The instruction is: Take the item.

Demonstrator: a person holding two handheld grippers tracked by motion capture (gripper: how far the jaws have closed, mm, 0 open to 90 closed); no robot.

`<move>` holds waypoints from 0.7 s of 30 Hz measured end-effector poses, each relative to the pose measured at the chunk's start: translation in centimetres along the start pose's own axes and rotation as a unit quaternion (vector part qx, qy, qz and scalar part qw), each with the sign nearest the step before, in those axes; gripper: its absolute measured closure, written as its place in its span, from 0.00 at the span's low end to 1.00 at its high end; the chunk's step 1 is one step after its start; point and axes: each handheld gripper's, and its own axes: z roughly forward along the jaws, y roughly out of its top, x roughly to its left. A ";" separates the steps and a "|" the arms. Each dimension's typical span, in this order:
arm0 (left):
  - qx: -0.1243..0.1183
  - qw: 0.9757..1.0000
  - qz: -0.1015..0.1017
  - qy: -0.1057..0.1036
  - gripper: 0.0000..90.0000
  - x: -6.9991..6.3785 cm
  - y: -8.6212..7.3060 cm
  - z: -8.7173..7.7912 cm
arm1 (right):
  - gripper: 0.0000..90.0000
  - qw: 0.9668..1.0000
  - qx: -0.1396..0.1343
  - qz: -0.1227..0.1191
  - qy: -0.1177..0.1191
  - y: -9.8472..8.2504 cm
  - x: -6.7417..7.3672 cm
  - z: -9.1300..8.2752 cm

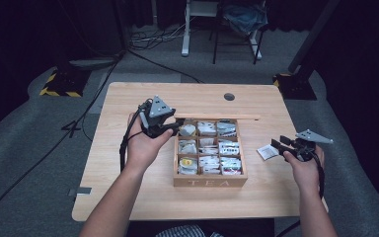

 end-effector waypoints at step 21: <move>0.004 1.000 0.002 0.000 0.63 -0.4 -0.4 -0.1 | 0.59 0.995 0.036 -0.048 0.076 0.1 3.2 -3.0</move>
